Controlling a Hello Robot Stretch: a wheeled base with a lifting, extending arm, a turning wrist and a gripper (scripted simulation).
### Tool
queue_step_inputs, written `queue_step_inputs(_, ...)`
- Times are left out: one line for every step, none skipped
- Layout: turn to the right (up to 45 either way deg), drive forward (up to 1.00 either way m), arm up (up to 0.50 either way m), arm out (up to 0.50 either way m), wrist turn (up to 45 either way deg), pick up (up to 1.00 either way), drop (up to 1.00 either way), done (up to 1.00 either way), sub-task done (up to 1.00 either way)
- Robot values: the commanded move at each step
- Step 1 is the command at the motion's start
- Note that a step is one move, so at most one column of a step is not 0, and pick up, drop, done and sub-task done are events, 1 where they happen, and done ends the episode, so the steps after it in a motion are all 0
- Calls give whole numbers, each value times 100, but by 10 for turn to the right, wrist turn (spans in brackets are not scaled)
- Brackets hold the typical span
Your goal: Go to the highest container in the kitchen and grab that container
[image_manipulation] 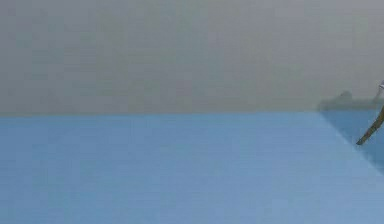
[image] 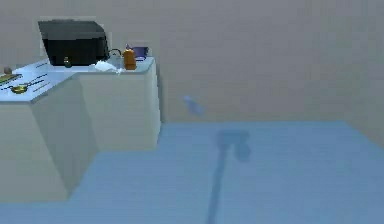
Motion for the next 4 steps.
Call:
queue_step_inputs(0,100,0,0,0,0,0,0,0)
queue_step_inputs(-90,0,0,0,0,0,0,0,0)
queue_step_inputs(0,40,0,0,0,0,0,0,0)
queue_step_inputs(-450,0,0,0,0,0,0,0,0)
